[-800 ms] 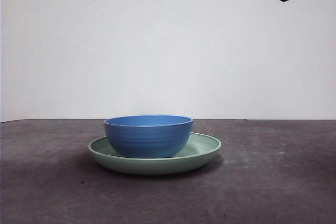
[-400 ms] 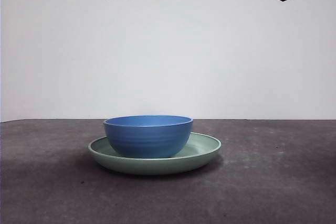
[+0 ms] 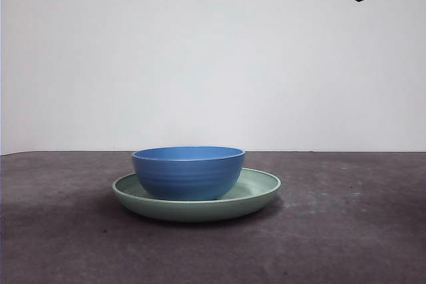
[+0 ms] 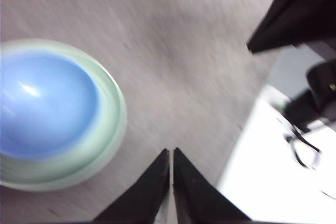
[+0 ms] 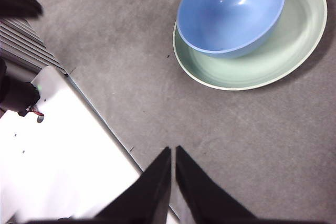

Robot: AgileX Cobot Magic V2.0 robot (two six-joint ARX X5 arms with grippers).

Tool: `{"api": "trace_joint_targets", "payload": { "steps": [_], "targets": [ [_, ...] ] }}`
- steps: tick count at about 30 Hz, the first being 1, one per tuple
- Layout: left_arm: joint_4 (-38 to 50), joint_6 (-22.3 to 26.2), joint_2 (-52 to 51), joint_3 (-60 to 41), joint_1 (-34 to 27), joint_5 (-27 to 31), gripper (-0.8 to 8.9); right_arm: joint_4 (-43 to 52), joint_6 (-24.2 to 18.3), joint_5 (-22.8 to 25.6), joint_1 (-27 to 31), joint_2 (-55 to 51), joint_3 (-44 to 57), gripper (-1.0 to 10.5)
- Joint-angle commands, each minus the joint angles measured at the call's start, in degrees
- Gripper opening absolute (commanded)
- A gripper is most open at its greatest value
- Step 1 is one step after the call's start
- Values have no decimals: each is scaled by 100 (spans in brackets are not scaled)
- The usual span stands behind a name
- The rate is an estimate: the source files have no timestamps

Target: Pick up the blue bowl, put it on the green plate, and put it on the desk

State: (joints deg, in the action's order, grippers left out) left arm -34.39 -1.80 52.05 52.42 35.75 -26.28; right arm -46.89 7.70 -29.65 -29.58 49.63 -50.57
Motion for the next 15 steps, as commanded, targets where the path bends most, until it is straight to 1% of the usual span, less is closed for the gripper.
{"api": "trace_joint_targets", "payload": {
  "steps": [1, 5, 10, 15],
  "targets": [
    [444, 422, -378, 39, -350, 476, 10, 72, -70, 7, -39, 44, -111, 8],
    [1189, 490, -1088, -92, -1189, 1167, 10, 79, -70, 7, -39, 44, -111, 8],
    [1847, 741, -2138, -638, -2240, 1878, 10, 81, -70, 7, -39, 44, -111, 8],
    [2133, 756, -3093, -1432, -2872, 2824, 10, 81, -70, 7, -39, 44, -111, 8]
  ]
}}
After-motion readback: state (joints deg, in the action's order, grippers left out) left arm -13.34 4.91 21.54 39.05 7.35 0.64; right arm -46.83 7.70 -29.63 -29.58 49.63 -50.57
